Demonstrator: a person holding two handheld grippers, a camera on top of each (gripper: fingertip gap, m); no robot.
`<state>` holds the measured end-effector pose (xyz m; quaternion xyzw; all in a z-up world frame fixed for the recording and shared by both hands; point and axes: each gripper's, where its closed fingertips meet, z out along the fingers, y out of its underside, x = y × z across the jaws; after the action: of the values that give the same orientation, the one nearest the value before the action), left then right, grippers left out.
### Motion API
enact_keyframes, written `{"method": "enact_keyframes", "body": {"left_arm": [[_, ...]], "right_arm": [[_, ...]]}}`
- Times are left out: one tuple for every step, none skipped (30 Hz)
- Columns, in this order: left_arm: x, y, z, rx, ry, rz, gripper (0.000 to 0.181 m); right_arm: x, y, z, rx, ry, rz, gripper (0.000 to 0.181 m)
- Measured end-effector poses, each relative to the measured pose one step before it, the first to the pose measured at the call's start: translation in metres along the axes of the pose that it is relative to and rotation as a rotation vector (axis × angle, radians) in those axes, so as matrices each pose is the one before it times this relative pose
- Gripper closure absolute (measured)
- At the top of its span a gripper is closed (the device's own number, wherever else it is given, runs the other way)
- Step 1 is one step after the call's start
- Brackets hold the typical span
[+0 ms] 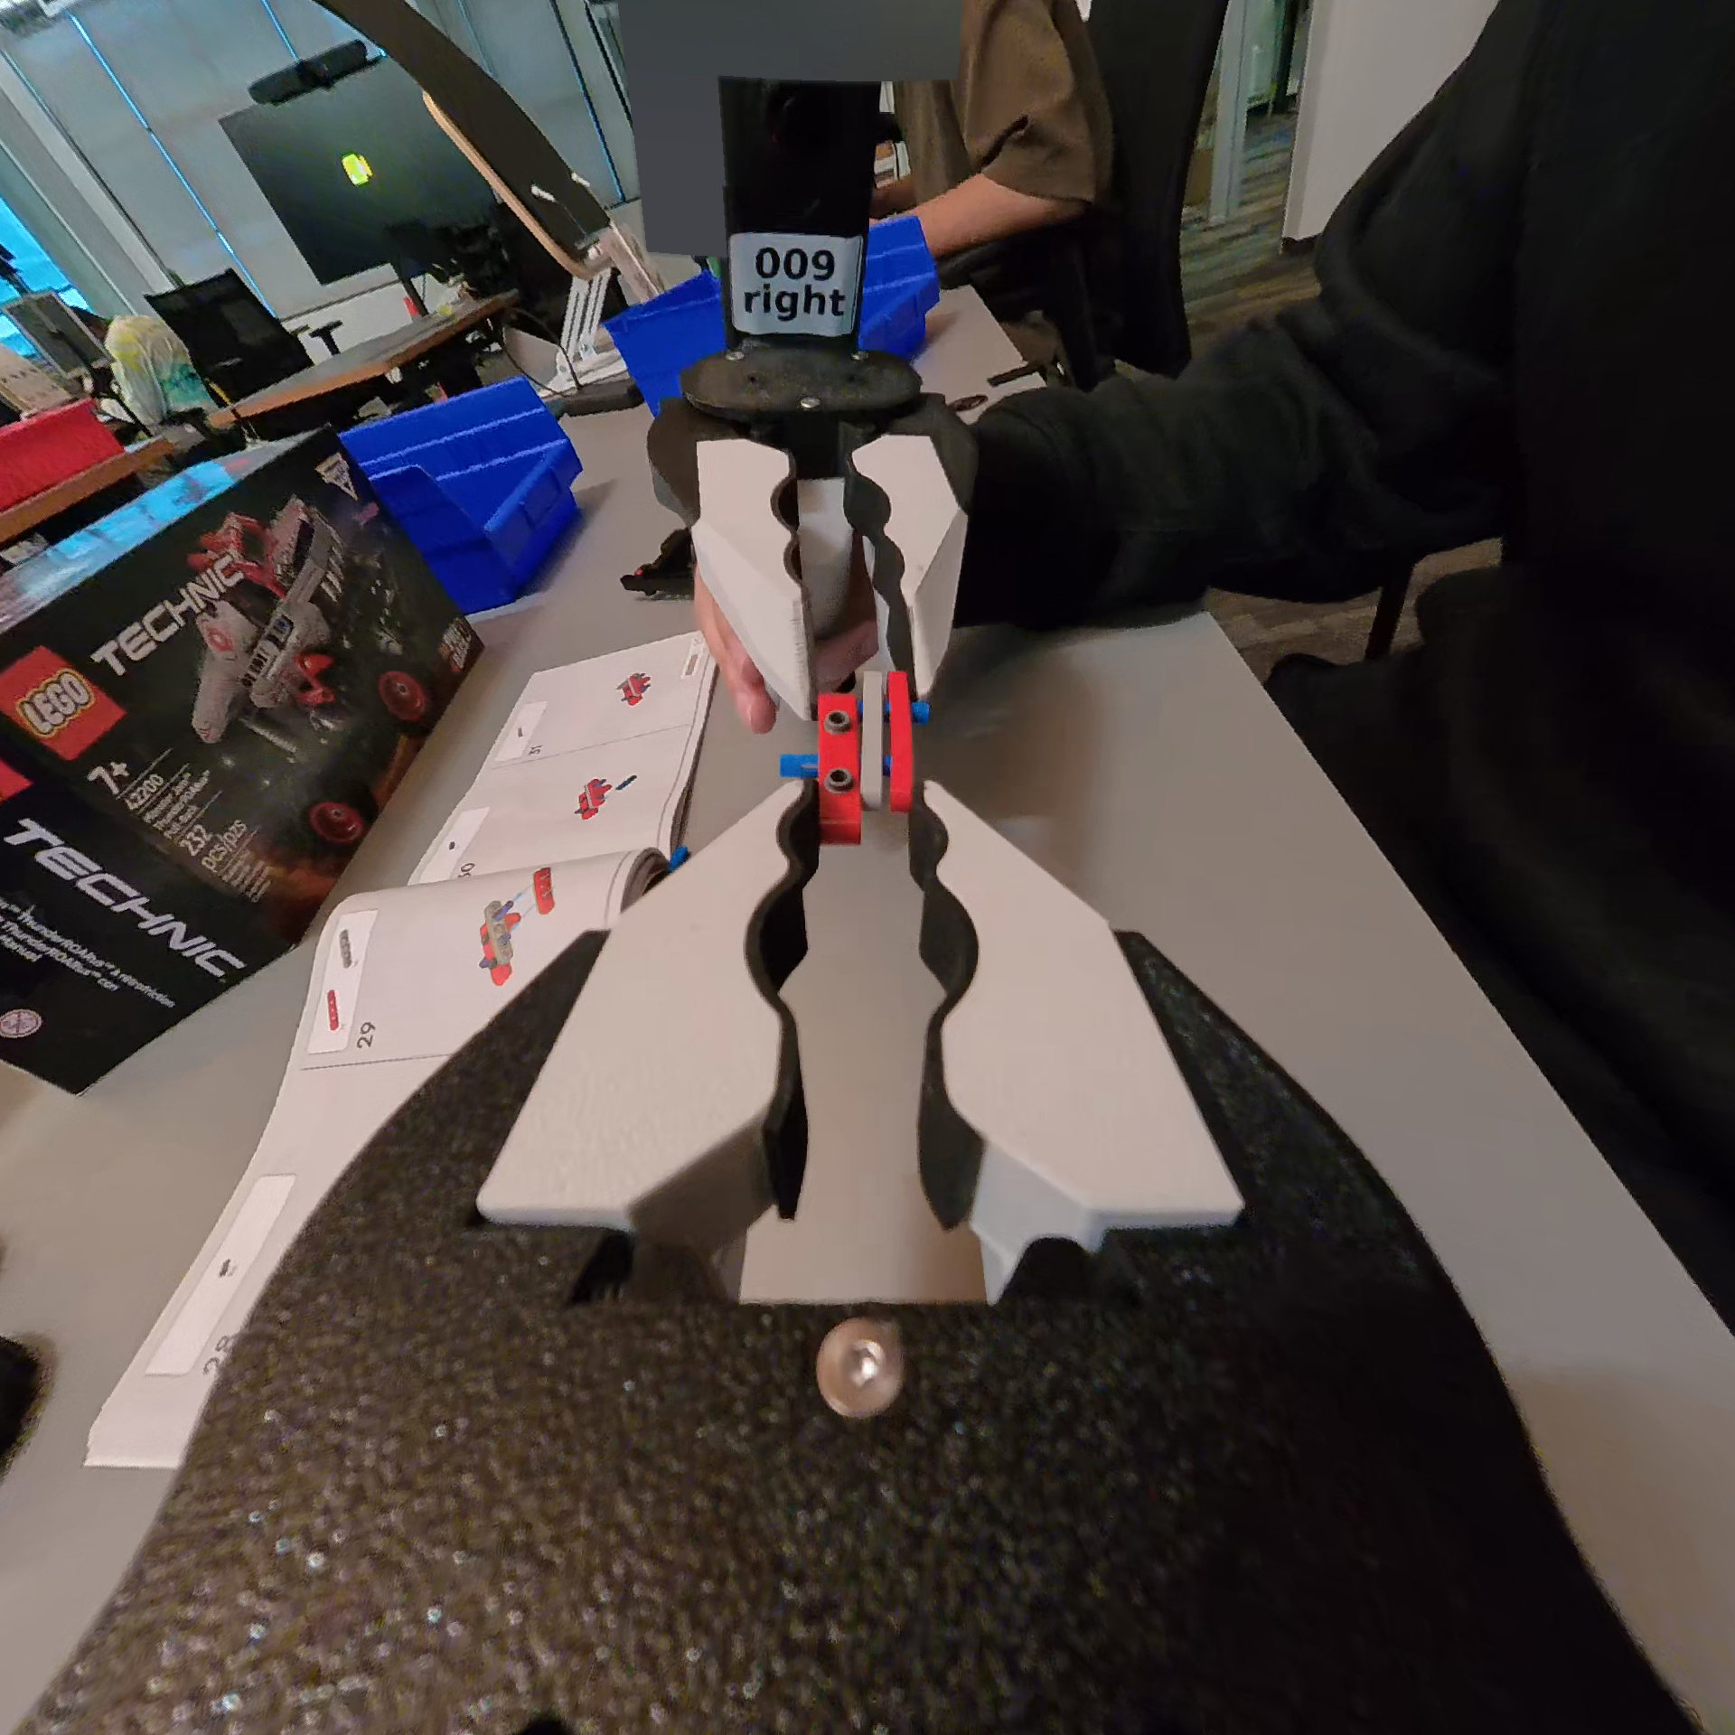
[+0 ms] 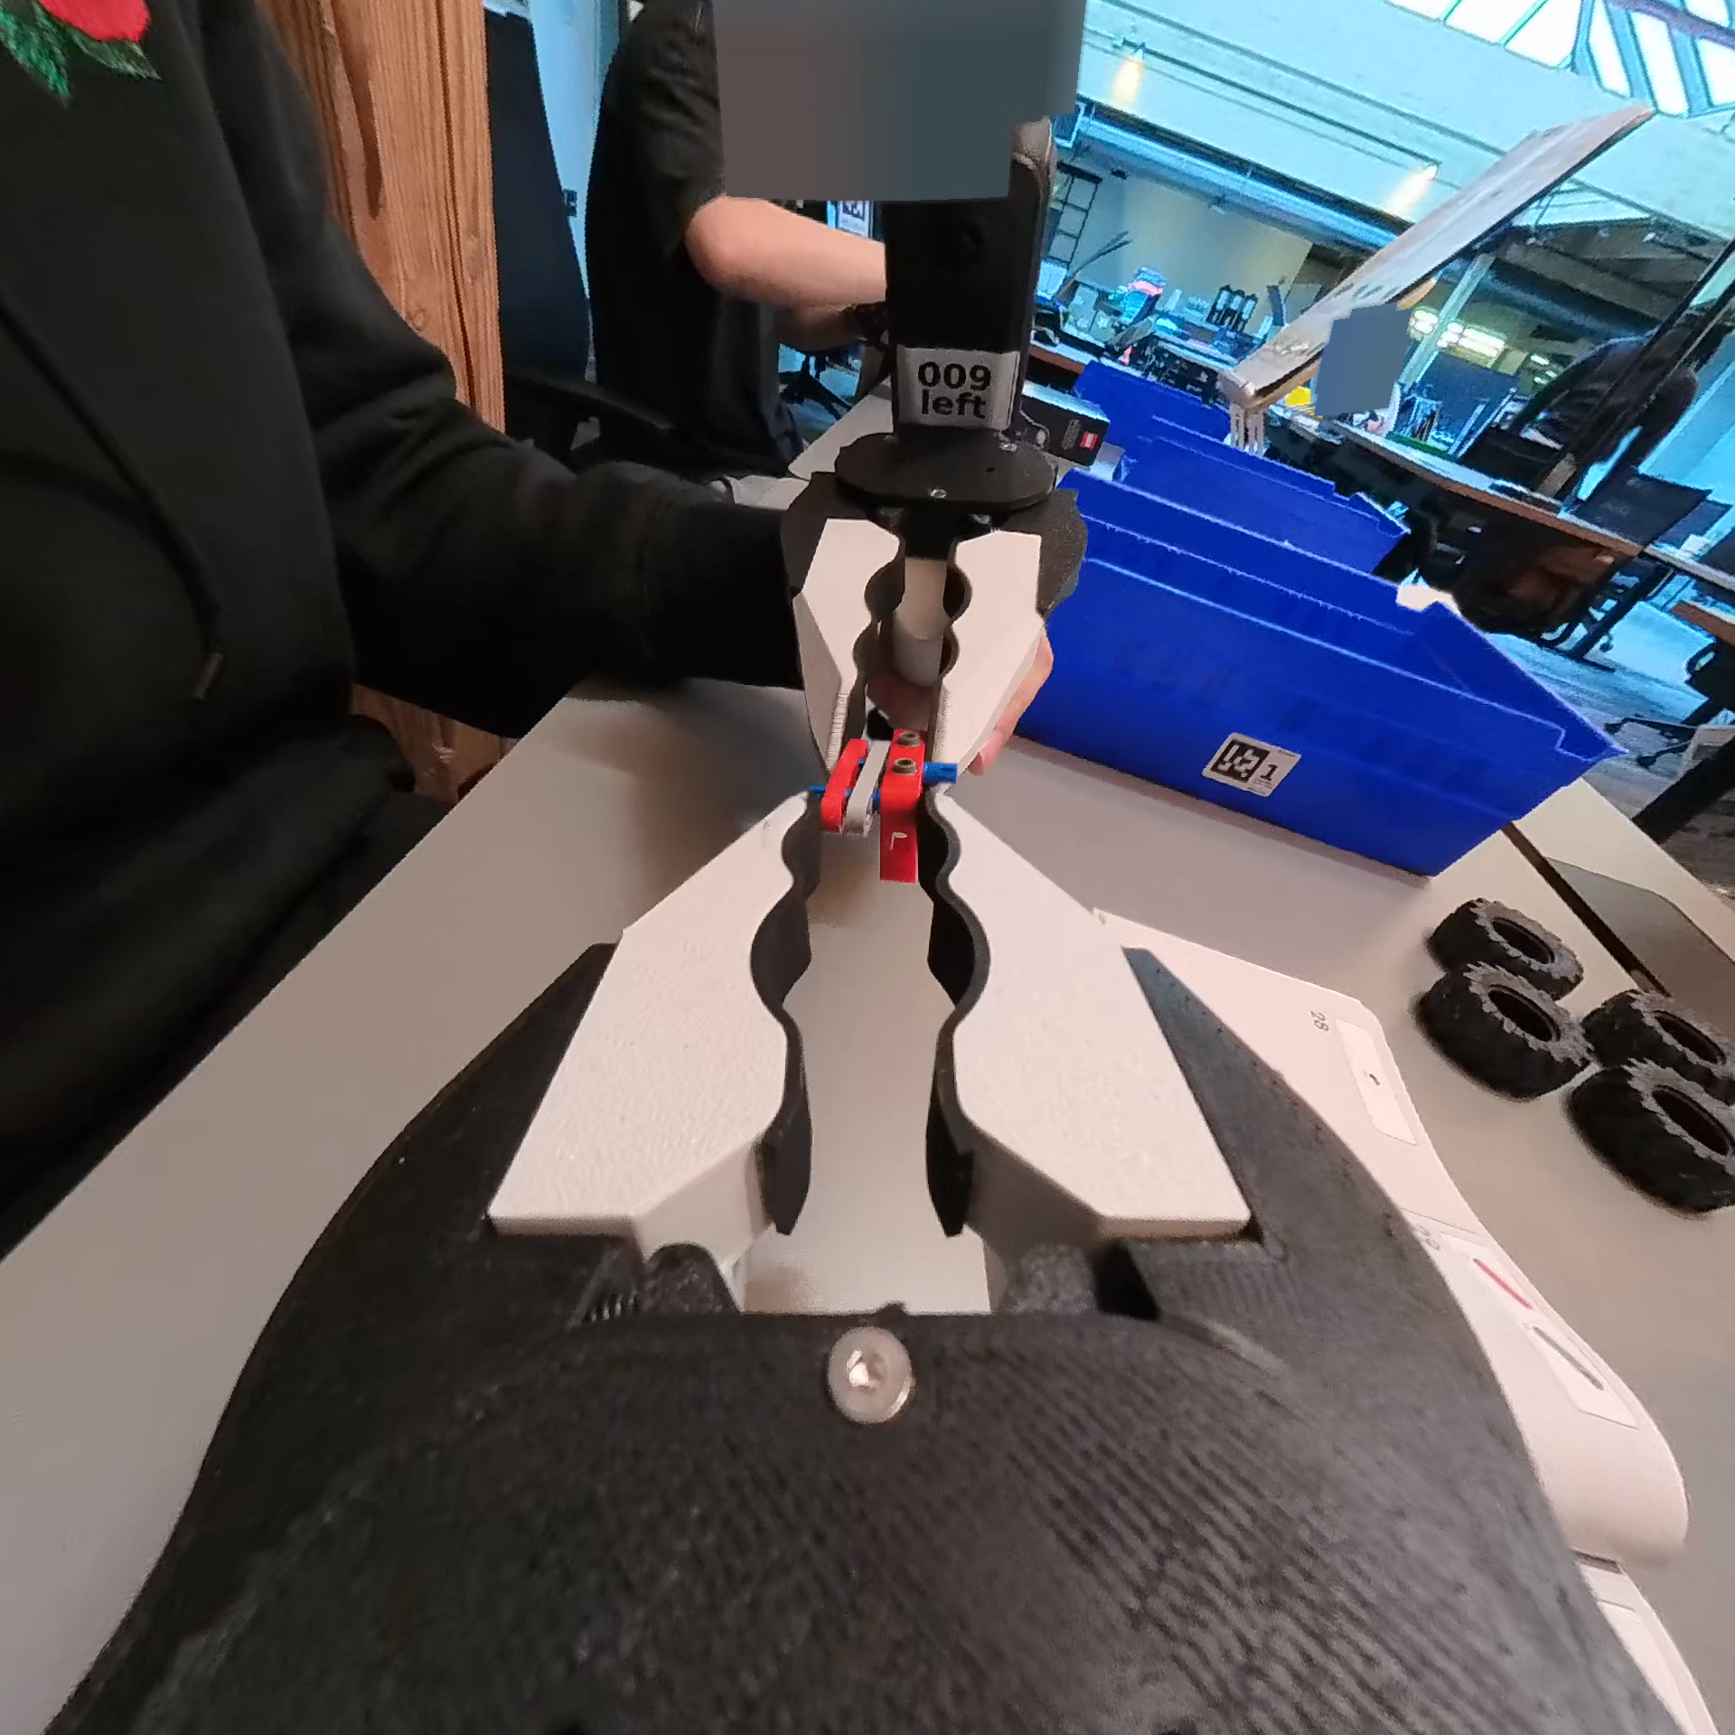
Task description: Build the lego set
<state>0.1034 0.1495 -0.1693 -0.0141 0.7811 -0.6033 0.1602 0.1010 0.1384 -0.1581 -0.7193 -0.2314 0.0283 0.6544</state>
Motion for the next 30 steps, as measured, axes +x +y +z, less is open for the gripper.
{"method": "enact_keyframes", "body": {"left_arm": [[-0.00014,-0.00052,-0.00003,-0.0008,-0.0015,-0.0010,0.165],[-0.00043,0.00048,0.00037,-0.0056,-0.0052,0.0026,0.165],[0.00020,0.00091,0.00066,-0.0065,0.0002,0.0007,0.165],[0.00049,0.00130,0.00065,-0.0070,0.0050,-0.0078,0.165],[-0.00060,0.00195,0.00035,-0.0092,0.0006,-0.0129,0.165],[-0.00199,0.00240,-0.00005,-0.0109,-0.0084,-0.0087,0.165],[-0.00187,0.00174,-0.00028,-0.0057,-0.0104,-0.0020,0.165],[-0.00095,0.00053,-0.00044,-0.0003,-0.0056,-0.0015,0.165],[-0.00063,0.00033,-0.00010,-0.0009,-0.0036,-0.0040,0.165],[-0.00076,0.00003,0.00002,-0.0011,-0.0043,-0.0051,0.165],[-0.00048,-0.00049,0.00017,0.0028,-0.0038,-0.0011,0.165],[-0.00018,-0.00125,0.00024,0.0087,-0.0029,-0.0019,0.165],[0.00046,-0.00167,0.00009,0.0127,0.0034,-0.0079,0.165],[0.00106,-0.00138,0.00024,0.0104,0.0085,-0.0108,0.164],[0.00077,-0.00006,0.00037,0.0022,0.0061,-0.0065,0.164],[-0.00041,0.00125,0.00042,-0.0055,-0.0040,0.0021,0.164],[-0.00121,0.00161,0.00060,-0.0103,-0.0111,0.0119,0.164],[-0.00118,0.00089,0.00069,-0.0074,-0.0130,0.0145,0.164],[-0.00076,-0.00037,0.00080,0.0001,-0.0069,0.0002,0.164],[-0.00048,-0.00136,0.00090,0.0080,0.0002,-0.0175,0.164],[-0.00056,-0.00268,0.00041,0.0188,0.0024,-0.0225,0.164],[-0.00069,-0.00310,0.00004,0.0214,0.0002,-0.0154,0.163],[-0.00168,-0.00205,-0.00010,0.0100,-0.0091,-0.0049,0.162],[-0.00122,-0.00046,-0.00003,-0.0053,-0.0092,-0.0007,0.159],[-0.00129,0.00029,-0.00024,-0.0128,-0.0099,0.0002,0.159],[-0.00154,0.00003,-0.00028,-0.0115,-0.0120,-0.0010,0.157],[-0.00131,0.00002,0.00010,-0.0118,-0.0102,-0.0045,0.156],[-0.00138,0.00031,0.00043,-0.0138,-0.0102,-0.0049,0.156],[-0.00224,0.00074,0.00092,-0.0143,-0.0161,-0.0037,0.154],[-0.00220,0.00144,0.00111,-0.0150,-0.0160,-0.0014,0.156]], "right_arm": [[0.00028,-0.00003,-0.00022,-0.0067,0.0026,0.0023,0.163],[0.00078,0.00111,-0.00022,-0.0115,0.0056,0.0009,0.163],[-0.00042,0.00143,-0.00038,-0.0115,-0.0051,0.0069,0.163],[-0.00054,0.00128,-0.00014,-0.0037,-0.0101,0.0197,0.163],[0.00072,0.00206,0.00040,0.0002,-0.0053,0.0212,0.163],[0.00262,0.00257,0.00051,-0.0031,0.0145,-0.0084,0.163],[0.00248,0.00151,0.00029,-0.0046,0.0272,-0.0305,0.164],[0.00077,0.00035,0.00041,-0.0020,0.0142,-0.0214,0.164],[0.00120,0.00004,0.00044,-0.0024,0.0096,-0.0063,0.164],[0.00066,0.00011,0.00007,-0.0016,0.0054,-0.0068,0.164],[0.00055,-0.00061,-0.00049,0.0041,0.0041,-0.0028,0.164],[0.00035,-0.00202,-0.00076,0.0111,0.0028,0.0013,0.164],[0.00006,-0.00186,-0.00067,0.0079,-0.0010,0.0069,0.164],[-0.00047,-0.00156,-0.00047,0.0035,-0.0062,0.0092,0.164],[-0.00024,-0.00036,-0.00009,-0.0039,-0.0029,0.0014,0.165],[0.00048,0.00090,0.00004,-0.0118,0.0035,-0.0033,0.165],[0.00099,0.00162,-0.00001,-0.0141,0.0072,-0.0031,0.166],[0.00116,0.00099,-0.00032,-0.0075,0.0065,0.0007,0.166],[0.00063,-0.00015,-0.00098,0.0025,-0.0009,0.0085,0.166],[0.00107,-0.00135,-0.00137,0.0133,0.0011,0.0064,0.166],[0.00099,-0.00245,-0.00121,0.0212,0.0047,-0.0059,0.166],[0.00089,-0.00262,-0.00047,0.0210,0.0081,-0.0093,0.166],[0.00201,-0.00170,0.00094,0.0094,0.0186,-0.0118,0.166],[0.00016,-0.00034,0.00136,0.0007,0.0099,-0.0230,0.166],[0.00083,0.00048,0.00110,-0.0063,0.0148,-0.0214,0.165],[0.00155,0.00048,0.00074,-0.0062,0.0182,-0.0188,0.165],[0.00006,0.00053,0.00069,-0.0043,0.0075,-0.0154,0.165],[0.00142,0.00100,0.00012,-0.0102,0.0138,-0.0144,0.166],[0.00094,0.00152,0.00041,-0.0131,0.0119,-0.0187,0.165],[-0.00030,0.00122,0.00040,-0.0077,0.0032,-0.0118,0.165]]}}
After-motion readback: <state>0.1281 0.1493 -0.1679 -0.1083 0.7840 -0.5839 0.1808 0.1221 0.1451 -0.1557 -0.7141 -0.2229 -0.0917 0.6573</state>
